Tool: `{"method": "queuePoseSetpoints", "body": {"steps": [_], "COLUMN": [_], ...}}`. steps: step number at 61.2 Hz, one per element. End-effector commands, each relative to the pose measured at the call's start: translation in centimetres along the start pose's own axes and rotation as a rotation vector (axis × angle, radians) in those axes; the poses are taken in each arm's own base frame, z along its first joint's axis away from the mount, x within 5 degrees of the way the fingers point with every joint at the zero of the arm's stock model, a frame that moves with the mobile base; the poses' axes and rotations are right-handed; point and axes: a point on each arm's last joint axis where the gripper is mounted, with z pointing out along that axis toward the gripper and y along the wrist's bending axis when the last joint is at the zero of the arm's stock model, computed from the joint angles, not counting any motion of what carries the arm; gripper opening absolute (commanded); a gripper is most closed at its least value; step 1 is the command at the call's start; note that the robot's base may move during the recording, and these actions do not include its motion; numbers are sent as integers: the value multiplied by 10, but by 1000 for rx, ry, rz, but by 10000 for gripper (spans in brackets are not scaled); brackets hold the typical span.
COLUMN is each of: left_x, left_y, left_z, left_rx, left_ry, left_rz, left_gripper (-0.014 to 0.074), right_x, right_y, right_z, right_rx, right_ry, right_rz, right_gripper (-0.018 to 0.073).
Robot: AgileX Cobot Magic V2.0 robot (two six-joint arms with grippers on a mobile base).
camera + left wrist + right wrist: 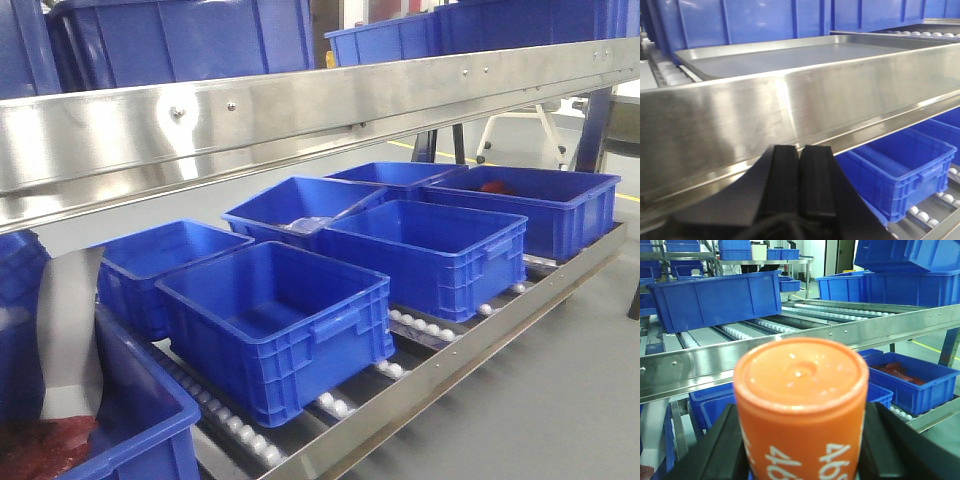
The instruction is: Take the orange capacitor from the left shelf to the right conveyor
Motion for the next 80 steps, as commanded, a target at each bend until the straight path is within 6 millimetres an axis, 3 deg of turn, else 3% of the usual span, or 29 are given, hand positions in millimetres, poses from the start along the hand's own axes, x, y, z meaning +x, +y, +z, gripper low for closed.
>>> {"method": "queuePoseSetpoints", "body": {"steps": [1, 80], "left_x": [-8, -8], "left_y": [0, 0], "left_z": [1, 1], "left_rx": [-4, -4], "left_ry": [-67, -67], "left_rz": [-5, -5], "left_gripper": [-127, -127], "right_x": [-17, -17], "right_y": [1, 1], "right_z": [-1, -1], "right_rx": [-3, -3], "right_ry": [-113, -113], "right_rz": [-16, -16], "right_gripper": [193, 193]}}
